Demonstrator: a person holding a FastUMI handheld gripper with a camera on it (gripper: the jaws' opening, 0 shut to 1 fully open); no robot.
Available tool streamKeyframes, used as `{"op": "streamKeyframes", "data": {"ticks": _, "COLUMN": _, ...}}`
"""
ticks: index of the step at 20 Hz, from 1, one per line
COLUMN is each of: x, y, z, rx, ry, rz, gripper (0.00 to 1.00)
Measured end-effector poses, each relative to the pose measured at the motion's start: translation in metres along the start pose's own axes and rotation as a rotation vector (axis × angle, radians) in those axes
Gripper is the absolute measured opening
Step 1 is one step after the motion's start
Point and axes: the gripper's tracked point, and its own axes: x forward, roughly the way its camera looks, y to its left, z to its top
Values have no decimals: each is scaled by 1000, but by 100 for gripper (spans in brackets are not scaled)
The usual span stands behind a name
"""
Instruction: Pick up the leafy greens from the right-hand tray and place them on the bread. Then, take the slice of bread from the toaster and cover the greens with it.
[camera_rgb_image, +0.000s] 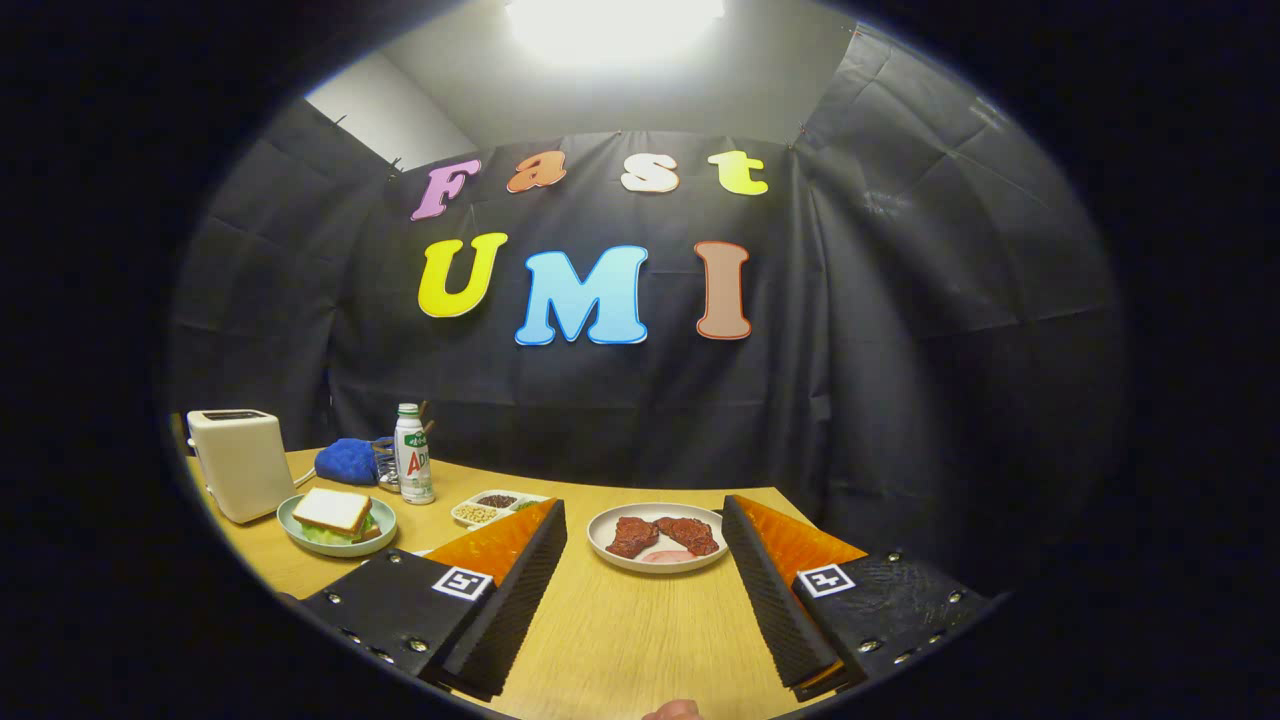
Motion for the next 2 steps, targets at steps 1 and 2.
{"op": "streamKeyframes", "data": {"ticks": 1, "x": 0, "y": -12, "z": -2, "rx": -4, "ry": -1, "rz": -5, "gripper": 95}}
{"op": "streamKeyframes", "data": {"ticks": 2, "x": 0, "y": -21, "z": -1, "rx": -10, "ry": -12, "rz": -4, "gripper": 95}}
